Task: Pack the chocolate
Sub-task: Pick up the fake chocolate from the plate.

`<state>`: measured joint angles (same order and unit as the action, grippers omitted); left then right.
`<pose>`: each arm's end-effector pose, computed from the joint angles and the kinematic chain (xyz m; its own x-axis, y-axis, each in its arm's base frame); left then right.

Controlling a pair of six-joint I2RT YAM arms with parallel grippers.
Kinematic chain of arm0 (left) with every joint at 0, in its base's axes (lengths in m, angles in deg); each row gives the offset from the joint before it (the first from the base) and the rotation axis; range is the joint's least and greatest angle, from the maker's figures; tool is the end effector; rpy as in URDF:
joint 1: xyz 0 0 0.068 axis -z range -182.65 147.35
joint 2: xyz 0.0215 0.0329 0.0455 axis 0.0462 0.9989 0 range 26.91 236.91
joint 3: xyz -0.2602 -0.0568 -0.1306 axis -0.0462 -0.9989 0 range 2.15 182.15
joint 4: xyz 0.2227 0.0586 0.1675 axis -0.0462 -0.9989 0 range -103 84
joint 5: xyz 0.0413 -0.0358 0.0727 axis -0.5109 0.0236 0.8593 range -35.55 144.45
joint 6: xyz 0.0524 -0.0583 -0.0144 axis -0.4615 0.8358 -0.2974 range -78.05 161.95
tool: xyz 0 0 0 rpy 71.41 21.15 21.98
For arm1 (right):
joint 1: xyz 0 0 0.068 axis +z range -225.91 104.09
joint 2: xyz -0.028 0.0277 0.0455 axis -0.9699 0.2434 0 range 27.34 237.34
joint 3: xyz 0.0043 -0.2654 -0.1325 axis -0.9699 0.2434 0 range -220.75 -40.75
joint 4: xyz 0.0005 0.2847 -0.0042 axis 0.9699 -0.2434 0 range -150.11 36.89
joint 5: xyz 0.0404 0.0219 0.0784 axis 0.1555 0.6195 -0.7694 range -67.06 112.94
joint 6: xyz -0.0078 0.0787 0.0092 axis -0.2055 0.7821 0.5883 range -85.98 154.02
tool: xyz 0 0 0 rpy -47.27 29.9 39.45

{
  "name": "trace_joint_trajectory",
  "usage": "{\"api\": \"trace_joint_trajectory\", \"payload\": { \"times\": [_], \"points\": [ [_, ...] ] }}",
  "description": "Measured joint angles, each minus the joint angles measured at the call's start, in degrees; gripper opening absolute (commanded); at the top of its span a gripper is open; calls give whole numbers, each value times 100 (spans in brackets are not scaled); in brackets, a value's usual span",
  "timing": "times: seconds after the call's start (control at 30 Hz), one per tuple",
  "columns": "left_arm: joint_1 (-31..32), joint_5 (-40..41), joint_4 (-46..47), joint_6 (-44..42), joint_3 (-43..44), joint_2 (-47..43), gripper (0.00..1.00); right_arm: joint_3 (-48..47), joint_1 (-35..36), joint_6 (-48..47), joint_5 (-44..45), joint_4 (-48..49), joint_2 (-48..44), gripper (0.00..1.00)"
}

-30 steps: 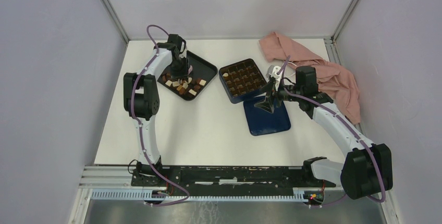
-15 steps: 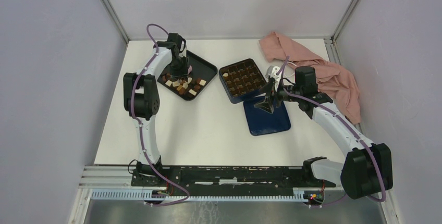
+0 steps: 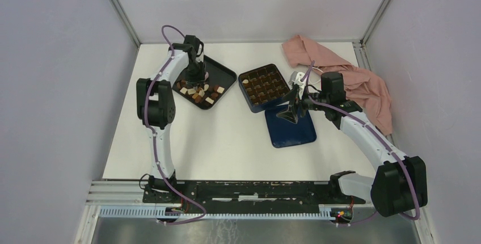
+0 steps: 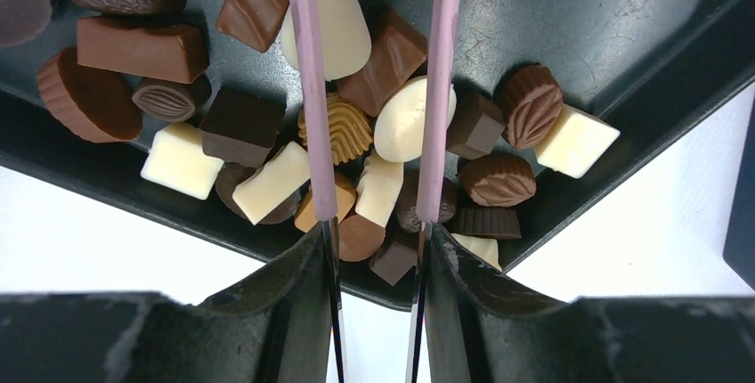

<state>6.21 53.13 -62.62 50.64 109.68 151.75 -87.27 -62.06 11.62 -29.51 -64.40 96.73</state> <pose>0.4935 -0.0784 0.1903 -0.9627 -0.0027 -0.2704 0.0151 0.9979 -0.0638 0.2648 0.1214 0.2691 -0.2058 -0.2899 -0.9347 -0.9315 0.3507 0.0964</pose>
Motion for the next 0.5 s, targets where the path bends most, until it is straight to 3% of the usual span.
{"api": "trace_joint_trajectory", "payload": {
  "times": [0.3,0.5],
  "points": [
    [26,48,-170,-2,245,260,45,0,4,-2,0,-2,0,78],
    [28,83,-214,-2,352,295,37,-2,4,-2,0,-2,0,78]
  ]
}}
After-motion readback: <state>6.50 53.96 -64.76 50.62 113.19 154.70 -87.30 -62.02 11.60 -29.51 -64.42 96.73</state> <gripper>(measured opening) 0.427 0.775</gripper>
